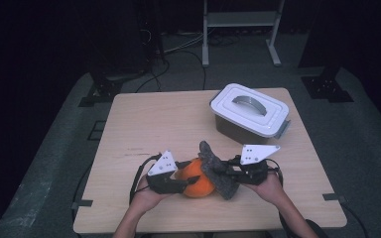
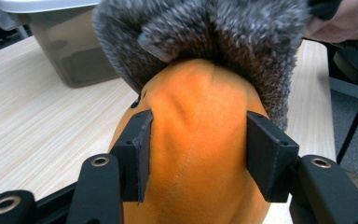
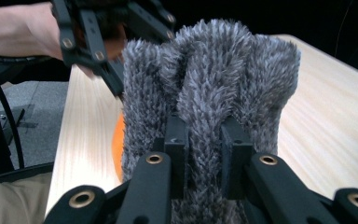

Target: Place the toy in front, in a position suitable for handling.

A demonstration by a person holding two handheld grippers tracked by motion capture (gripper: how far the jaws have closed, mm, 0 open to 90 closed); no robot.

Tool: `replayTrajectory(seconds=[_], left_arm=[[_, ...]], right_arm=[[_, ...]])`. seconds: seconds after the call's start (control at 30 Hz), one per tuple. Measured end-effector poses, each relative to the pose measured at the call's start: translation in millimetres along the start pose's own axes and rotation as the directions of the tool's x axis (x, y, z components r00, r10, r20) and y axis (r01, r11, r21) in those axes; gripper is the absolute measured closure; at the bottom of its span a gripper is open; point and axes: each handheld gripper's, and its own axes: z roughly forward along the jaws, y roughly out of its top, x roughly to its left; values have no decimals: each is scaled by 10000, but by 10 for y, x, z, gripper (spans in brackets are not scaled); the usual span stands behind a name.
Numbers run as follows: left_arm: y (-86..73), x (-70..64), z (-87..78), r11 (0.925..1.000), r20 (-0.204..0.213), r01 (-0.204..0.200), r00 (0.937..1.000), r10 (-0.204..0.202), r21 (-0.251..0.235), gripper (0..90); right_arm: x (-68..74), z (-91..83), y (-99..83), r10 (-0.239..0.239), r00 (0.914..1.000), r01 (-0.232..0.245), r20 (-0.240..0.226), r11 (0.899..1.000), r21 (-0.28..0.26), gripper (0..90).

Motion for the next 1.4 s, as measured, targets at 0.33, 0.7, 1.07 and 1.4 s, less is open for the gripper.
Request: replayTrajectory(seconds=[0.33, 0.7, 1.07, 1.4], left_arm=[[17, 22, -43, 9991, -410, 207, 9989, -222, -378, 469], [-37, 58, 22, 9988, -89, 481, 9988, -480, 15, 244], [-82, -2, 130, 9995, 515, 218, 9984, -230, 225, 296], [-134, -25, 192, 9994, 4, 52, 10000, -52, 331, 407]], right_arm=[[11, -22, 38, -69, 9998, 70, 165, 9999, -78, 755], [-102, 3, -147, 322, 9990, -340, 293, 9975, 627, 754], [-238, -78, -267, 974, 9925, -1036, 738, 9910, 846, 754], [-76, -166, -12, 396, 9987, -387, 332, 9989, -280, 755]])
